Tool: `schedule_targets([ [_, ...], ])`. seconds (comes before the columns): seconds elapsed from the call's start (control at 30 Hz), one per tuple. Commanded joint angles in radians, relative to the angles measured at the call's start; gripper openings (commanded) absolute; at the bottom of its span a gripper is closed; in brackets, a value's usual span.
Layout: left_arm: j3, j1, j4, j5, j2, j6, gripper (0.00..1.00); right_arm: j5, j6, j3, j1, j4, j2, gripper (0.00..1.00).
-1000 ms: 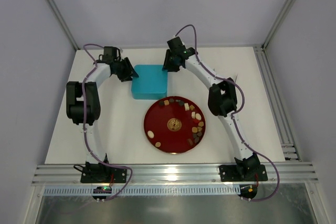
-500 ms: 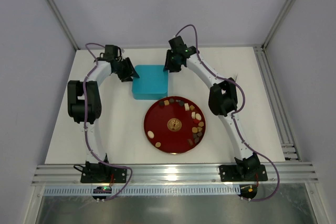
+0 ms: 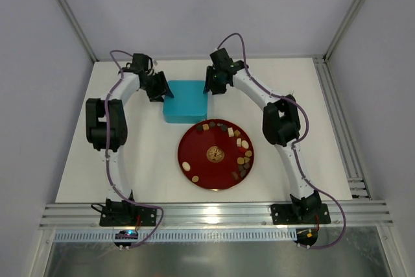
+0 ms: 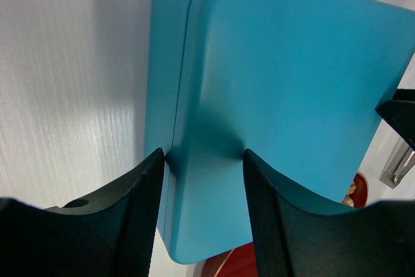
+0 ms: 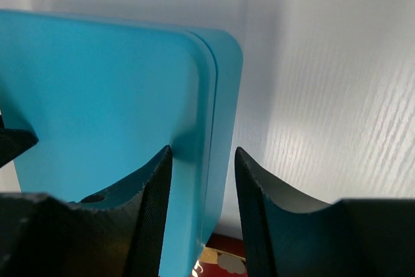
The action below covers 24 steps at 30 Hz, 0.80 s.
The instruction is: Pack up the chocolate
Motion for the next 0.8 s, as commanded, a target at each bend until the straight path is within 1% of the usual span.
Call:
schedule_targets([
  [0.0, -0.037, -0.016, -0.161, -0.122, 0.055, 0.077, 0.51, 0.073, -0.069, -0.109, 0.006, -0.199, 0.038, 0.45],
  [0.27, -0.022, -0.024, -0.186, -0.148, 0.059, 0.091, 0.51, 0.075, -0.078, -0.111, 0.006, -0.162, -0.065, 0.45],
  [0.3, -0.022, -0.026, -0.184, -0.149, 0.059, 0.091, 0.51, 0.078, -0.073, -0.124, 0.008, -0.157, -0.1, 0.45],
  [0.43, -0.018, -0.026, -0.187, -0.156, 0.059, 0.086, 0.51, 0.082, -0.064, -0.254, 0.006, -0.038, -0.23, 0.44],
  [0.77, -0.006, -0.029, -0.195, -0.16, 0.054, 0.088, 0.51, 0.088, -0.075, -0.303, 0.063, -0.001, -0.339, 0.44],
])
